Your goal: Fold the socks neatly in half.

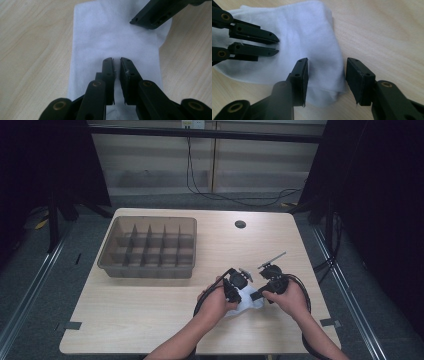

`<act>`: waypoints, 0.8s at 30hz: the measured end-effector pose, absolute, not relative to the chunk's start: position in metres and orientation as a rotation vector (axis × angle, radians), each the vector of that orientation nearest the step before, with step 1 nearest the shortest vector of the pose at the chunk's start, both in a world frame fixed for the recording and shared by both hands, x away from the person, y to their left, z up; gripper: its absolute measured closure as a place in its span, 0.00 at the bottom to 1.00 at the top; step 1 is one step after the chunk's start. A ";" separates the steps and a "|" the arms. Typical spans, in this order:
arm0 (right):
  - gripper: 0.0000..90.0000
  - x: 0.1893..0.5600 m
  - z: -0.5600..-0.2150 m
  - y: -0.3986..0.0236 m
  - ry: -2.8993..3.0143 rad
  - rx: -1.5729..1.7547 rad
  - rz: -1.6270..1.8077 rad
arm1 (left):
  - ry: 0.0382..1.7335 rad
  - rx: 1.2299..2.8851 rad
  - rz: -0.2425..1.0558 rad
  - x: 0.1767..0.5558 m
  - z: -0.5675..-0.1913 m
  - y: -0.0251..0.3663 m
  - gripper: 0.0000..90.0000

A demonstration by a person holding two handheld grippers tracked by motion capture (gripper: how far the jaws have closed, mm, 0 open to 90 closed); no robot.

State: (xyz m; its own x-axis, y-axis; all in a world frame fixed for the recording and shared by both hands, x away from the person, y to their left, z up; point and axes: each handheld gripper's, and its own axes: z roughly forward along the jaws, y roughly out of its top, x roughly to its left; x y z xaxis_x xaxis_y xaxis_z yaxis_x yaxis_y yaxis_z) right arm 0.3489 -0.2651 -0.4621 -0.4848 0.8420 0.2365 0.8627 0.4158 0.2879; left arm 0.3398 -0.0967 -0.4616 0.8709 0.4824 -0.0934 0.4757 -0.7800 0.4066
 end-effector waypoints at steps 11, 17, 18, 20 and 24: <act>0.89 0.349 -0.460 -0.264 -2.561 -1.558 -0.588 | 0.706 2.604 0.031 0.338 -0.463 -0.094 0.93; 0.92 0.349 -0.449 -0.260 -2.595 -1.551 -0.585 | 0.734 2.584 0.024 0.338 -0.463 -0.094 0.93; 0.92 0.349 -0.447 -0.260 -2.605 -1.547 -0.593 | 0.728 2.581 0.031 0.339 -0.463 -0.094 0.93; 0.92 0.349 -0.443 -0.259 -2.618 -1.545 -0.596 | 0.734 2.564 0.042 0.339 -0.464 -0.095 0.94; 0.92 0.350 -0.438 -0.261 -2.636 -1.542 -0.610 | 0.750 2.529 0.033 0.341 -0.464 -0.094 0.93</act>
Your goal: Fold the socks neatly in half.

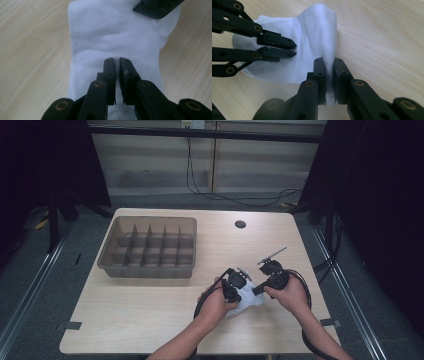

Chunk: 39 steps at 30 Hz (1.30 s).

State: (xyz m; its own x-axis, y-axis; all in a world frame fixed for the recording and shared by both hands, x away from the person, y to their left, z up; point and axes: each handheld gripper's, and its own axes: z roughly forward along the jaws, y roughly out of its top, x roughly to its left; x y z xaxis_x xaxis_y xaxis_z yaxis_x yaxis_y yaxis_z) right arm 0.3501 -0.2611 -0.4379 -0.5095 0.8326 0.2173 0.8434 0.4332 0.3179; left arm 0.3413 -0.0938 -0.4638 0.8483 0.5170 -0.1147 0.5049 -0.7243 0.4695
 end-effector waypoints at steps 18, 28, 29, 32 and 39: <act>0.92 0.353 -0.438 -0.264 -2.688 -1.555 -0.530 | 0.793 2.534 0.064 0.344 -0.427 -0.046 0.90; 0.92 0.353 -0.436 -0.261 -2.697 -1.563 -0.529 | 0.797 2.523 0.016 0.338 -0.441 -0.041 0.90; 0.92 0.353 -0.436 -0.261 -2.699 -1.562 -0.532 | 0.801 2.520 0.013 0.338 -0.441 -0.041 0.90; 0.92 0.352 -0.435 -0.260 -2.705 -1.555 -0.535 | 0.799 2.524 0.005 0.338 -0.443 -0.042 0.90; 0.92 0.351 -0.429 -0.259 -2.705 -1.540 -0.558 | 0.815 2.523 -0.015 0.338 -0.451 -0.043 0.90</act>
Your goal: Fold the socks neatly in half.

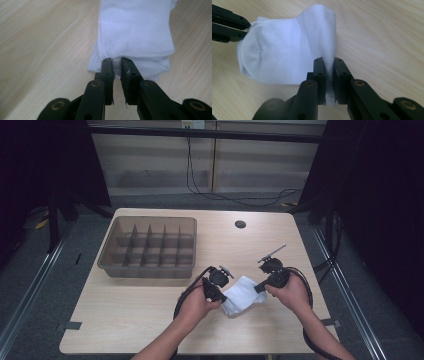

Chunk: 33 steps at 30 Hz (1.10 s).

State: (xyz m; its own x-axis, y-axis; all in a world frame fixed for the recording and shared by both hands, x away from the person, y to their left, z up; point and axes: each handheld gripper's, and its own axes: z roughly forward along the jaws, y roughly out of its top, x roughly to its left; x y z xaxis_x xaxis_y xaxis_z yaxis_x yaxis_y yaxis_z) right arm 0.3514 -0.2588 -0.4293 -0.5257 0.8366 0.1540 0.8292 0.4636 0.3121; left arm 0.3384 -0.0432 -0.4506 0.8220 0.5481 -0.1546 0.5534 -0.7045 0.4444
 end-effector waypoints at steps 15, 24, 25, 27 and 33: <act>0.92 0.349 -0.417 -0.245 2.695 1.489 0.570 | 0.824 2.520 -0.014 0.338 -0.458 -0.047 0.90; 0.92 0.346 -0.416 -0.234 2.723 1.450 0.599 | 0.824 2.507 0.002 0.338 -0.460 -0.051 0.89; 0.92 0.347 -0.416 -0.233 2.728 1.447 0.600 | 0.823 2.504 0.004 0.338 -0.460 -0.052 0.89; 0.92 0.347 -0.416 -0.231 2.731 1.444 0.602 | 0.828 2.501 0.003 0.339 -0.460 -0.052 0.89; 0.92 0.346 -0.419 -0.227 2.744 1.444 0.599 | 0.834 2.493 0.003 0.339 -0.461 -0.053 0.89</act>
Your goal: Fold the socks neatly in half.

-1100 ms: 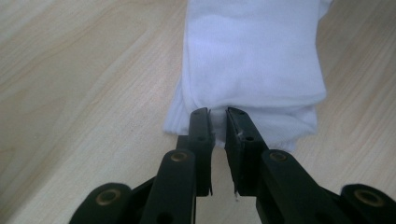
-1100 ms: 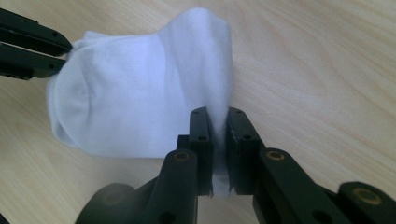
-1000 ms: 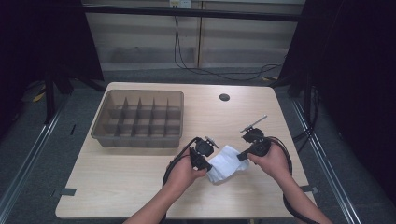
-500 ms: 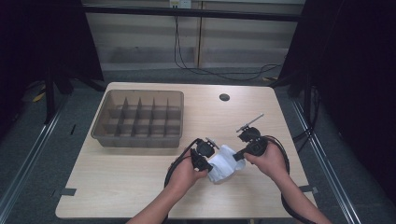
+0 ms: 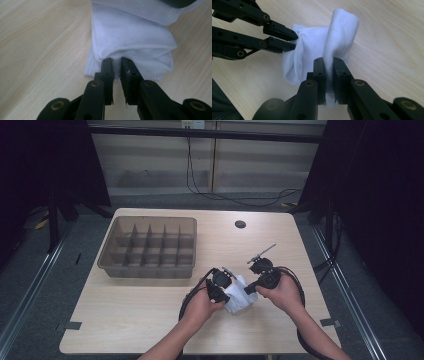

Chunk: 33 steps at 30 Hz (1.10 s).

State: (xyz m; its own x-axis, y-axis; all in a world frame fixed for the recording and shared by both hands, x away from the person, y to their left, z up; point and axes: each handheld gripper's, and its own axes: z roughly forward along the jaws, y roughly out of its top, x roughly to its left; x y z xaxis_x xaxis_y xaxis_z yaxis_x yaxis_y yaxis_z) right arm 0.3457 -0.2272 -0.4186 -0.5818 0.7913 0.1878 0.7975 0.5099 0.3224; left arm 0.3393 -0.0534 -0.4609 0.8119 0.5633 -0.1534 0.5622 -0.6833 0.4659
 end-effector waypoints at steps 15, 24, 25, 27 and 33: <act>0.92 0.342 -0.422 -0.218 -2.730 -1.381 -0.589 | 0.843 2.488 -0.002 0.340 -0.463 -0.051 0.89; 0.92 0.339 -0.424 -0.213 -2.735 -1.360 -0.579 | 0.850 2.476 -0.006 0.340 -0.465 -0.049 0.89; 0.92 0.339 -0.424 -0.212 -2.739 -1.355 -0.575 | 0.849 2.476 -0.004 0.340 -0.465 -0.049 0.90; 0.92 0.338 -0.424 -0.211 -2.740 -1.353 -0.575 | 0.852 2.475 -0.005 0.339 -0.465 -0.049 0.90; 0.92 0.338 -0.416 -0.211 -2.737 -1.356 -0.602 | 0.853 2.475 -0.003 0.340 -0.465 -0.049 0.89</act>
State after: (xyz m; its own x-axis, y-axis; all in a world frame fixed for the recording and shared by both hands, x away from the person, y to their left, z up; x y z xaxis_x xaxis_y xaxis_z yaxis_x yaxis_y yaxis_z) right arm 0.3381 -0.2115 -0.4161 -0.6202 0.7602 0.1936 0.7712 0.5458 0.3277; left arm 0.3396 -0.0489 -0.4647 0.8019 0.5743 -0.1648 0.5754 -0.6680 0.4719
